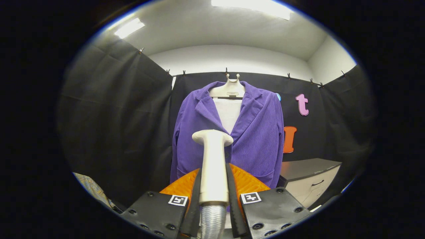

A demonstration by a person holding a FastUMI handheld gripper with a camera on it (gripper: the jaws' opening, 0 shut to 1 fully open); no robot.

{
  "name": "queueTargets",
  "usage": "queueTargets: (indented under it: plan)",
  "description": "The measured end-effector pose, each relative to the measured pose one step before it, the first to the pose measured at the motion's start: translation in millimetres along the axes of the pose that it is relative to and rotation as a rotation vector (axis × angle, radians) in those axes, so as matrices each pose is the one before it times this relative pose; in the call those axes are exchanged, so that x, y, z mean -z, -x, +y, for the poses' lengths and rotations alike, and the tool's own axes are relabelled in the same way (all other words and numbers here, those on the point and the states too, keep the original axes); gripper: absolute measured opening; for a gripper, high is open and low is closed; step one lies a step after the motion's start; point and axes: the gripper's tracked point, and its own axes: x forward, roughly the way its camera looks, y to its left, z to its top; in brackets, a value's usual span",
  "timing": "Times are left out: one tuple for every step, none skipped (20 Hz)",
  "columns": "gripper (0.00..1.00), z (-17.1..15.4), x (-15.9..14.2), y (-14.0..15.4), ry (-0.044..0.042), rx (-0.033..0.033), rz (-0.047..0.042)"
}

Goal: Iron the clothes twice with a garment steamer, once on the left side and once on the right side.

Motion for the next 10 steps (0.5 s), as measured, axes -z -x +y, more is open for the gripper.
queueTargets:
  plan:
    - [0.44, -2.18, -5.5, 4.03, -0.00358, -0.00475, -0.01692]
    - [0.45, -2.84, -6.75, 2.6, -0.00946, -0.00312, -0.02071]
    - [0.45, -4.17, -7.19, 3.0, -0.00711, -0.00073, -0.01825]
    - [0.45, -5.34, -6.22, 1.64, -0.0027, 0.00186, -0.01705]
    - [0.44, -4.91, -6.17, 2.26, -0.00211, 0.00423, -0.0156]
    - [0.44, -4.92, -4.81, 1.85, -0.00194, 0.00544, -0.01324]
    - [0.44, -4.18, -4.07, 0.99, -0.00068, 0.00464, -0.01045]
    - [0.44, -5.38, -3.89, 2.32, -0.00257, 0.00538, -0.00988]
    - [0.44, -5.52, -2.4, 1.85, -0.00044, 0.00631, -0.00922]
    - [0.44, -4.34, -3.45, 0.74, 0.00028, 0.00777, -0.00664]
